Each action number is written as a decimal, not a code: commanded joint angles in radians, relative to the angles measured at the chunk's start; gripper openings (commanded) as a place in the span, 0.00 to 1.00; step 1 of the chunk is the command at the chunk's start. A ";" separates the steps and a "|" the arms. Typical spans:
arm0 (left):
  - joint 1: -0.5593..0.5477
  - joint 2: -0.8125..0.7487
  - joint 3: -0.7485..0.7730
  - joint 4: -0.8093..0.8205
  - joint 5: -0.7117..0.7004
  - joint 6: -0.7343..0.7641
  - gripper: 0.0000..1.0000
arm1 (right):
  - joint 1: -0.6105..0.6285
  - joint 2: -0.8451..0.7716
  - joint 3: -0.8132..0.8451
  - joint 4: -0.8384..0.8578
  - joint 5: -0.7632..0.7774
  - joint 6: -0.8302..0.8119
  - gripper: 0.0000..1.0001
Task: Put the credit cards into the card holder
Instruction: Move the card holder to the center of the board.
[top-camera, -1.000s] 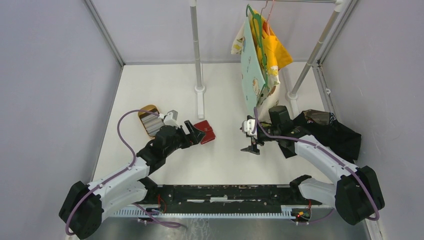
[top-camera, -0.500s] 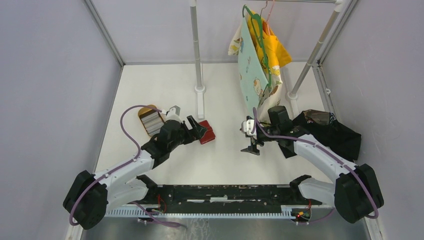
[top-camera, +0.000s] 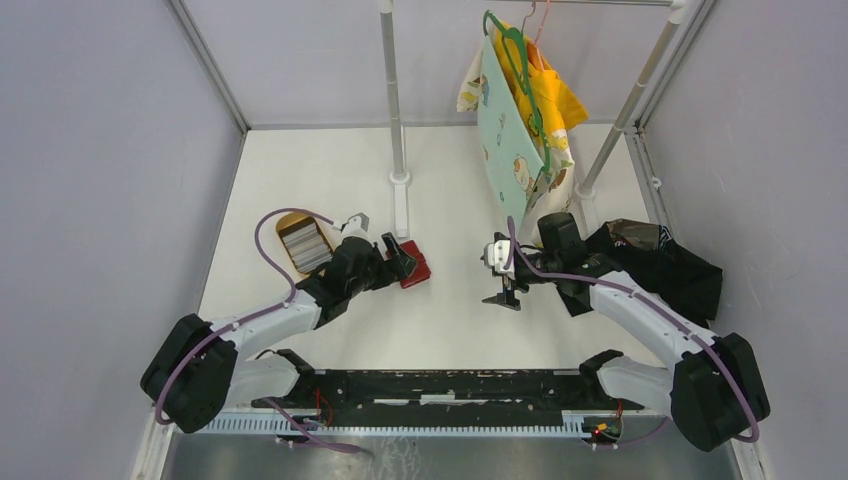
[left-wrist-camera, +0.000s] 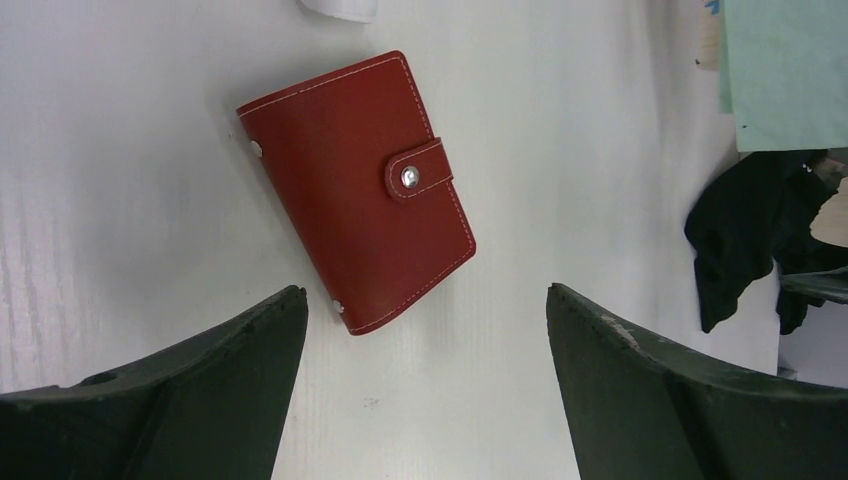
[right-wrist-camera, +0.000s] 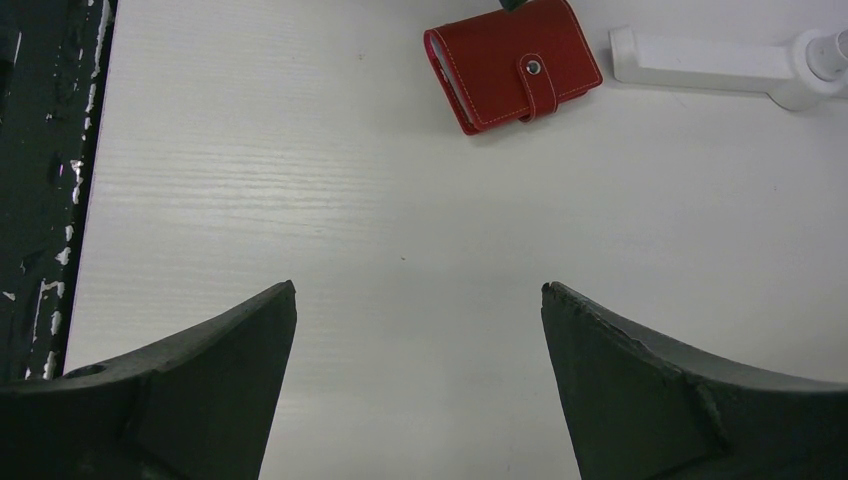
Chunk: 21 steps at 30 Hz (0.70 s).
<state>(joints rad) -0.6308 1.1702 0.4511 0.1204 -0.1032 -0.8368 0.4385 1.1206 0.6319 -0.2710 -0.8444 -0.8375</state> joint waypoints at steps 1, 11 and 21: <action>-0.004 0.021 -0.009 0.105 0.000 0.048 0.94 | 0.005 0.019 0.002 0.011 -0.019 -0.010 0.98; -0.004 0.067 0.007 0.111 0.032 0.047 0.92 | 0.005 0.011 -0.004 0.014 -0.009 -0.017 0.98; -0.005 0.098 0.054 0.043 -0.005 0.015 0.87 | 0.005 0.010 -0.008 0.015 -0.015 -0.017 0.98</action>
<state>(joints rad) -0.6308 1.2407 0.4488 0.1787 -0.0772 -0.8211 0.4385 1.1461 0.6239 -0.2722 -0.8448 -0.8429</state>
